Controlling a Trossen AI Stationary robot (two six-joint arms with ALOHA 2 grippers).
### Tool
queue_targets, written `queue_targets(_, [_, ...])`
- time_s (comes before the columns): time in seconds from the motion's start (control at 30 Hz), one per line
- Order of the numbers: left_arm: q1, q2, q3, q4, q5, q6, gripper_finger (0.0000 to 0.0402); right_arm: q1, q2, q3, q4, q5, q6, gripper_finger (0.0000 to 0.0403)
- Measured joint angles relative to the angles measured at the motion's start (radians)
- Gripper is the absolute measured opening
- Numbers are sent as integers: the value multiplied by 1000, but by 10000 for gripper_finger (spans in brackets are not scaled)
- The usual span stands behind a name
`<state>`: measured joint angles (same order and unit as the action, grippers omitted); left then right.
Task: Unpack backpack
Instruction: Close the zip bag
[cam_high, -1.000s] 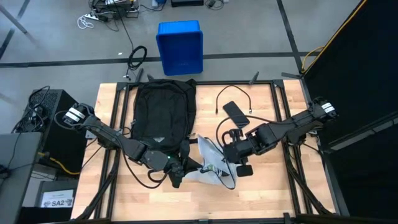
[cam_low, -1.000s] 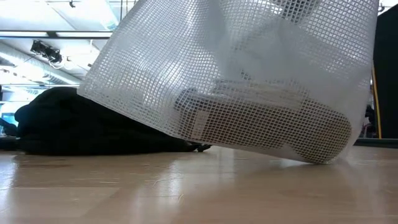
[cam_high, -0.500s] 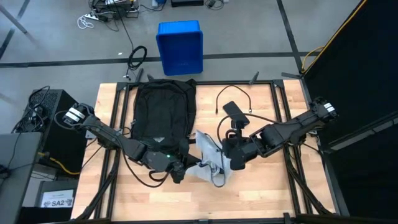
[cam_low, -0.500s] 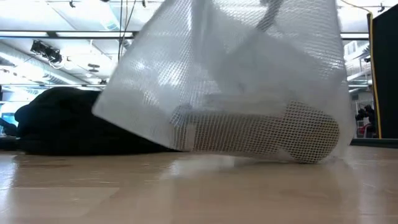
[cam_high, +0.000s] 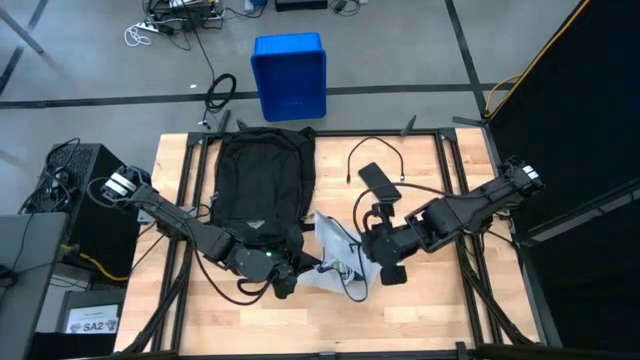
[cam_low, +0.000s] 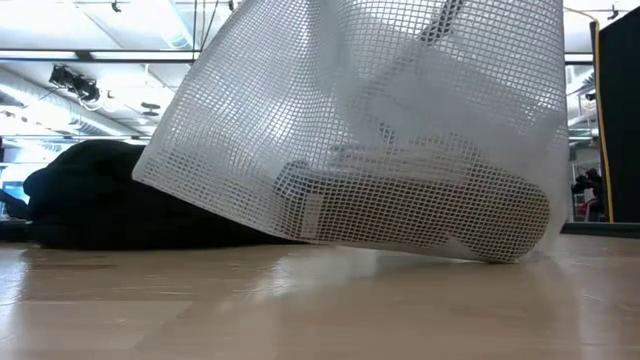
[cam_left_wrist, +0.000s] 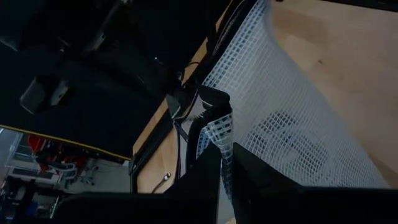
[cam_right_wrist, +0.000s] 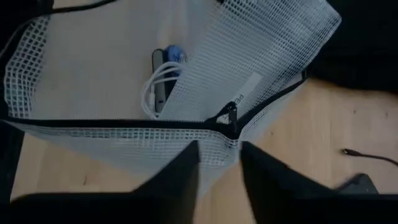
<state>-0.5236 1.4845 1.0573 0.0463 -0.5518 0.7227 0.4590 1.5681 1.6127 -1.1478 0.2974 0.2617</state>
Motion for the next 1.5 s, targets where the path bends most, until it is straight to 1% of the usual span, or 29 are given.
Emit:
queue_targets(0.17, [-3, 0, 0, -25, 0, -23, 0, -10, 0, -3, -3, -5, -3, 230])
queue_targets(0.23, [-3, 0, 0, -28, 0, -24, 0, -19, 0, -21, -6, -6, -6, 276])
queue_targets(0.3, [-3, 0, 0, -27, 0, -25, 0, -32, 0, -51, -14, -28, -4, 308])
queue_targets(0.37, [-3, 0, 0, -27, 0, -25, 0, -49, 0, -95, -7, -82, -3, 323])
queue_targets(0.43, [-3, 0, 0, -27, 1, -25, 0, -67, 1, -144, 5, -112, -3, 325])
queue_targets(0.57, [-3, 0, 0, -29, 2, -25, 0, -101, 1, -198, 26, -114, -14, 314])
queue_targets(0.73, [-3, 0, 0, -34, 3, -27, 0, -149, 1, -208, 74, -130, -71, 313])
queue_targets(0.97, [-3, 0, 0, -67, 3, -54, 0, -212, 1, -208, 164, -254, -145, 309])
queue_targets(1.07, [-3, 0, 0, -85, 3, -58, 0, -222, 1, -208, 211, -328, -155, 309])
queue_targets(1.2, [-3, 0, 0, -85, 3, -58, 0, -218, 1, -208, 322, -432, -159, 308])
queue_targets(1.3, [-3, 0, 0, -85, 3, -58, 0, -199, 1, -208, 395, -482, -151, 307])
queue_targets(1.5, [-3, 0, 0, -95, 3, -73, 0, -115, 1, -208, 412, -465, -101, 306])
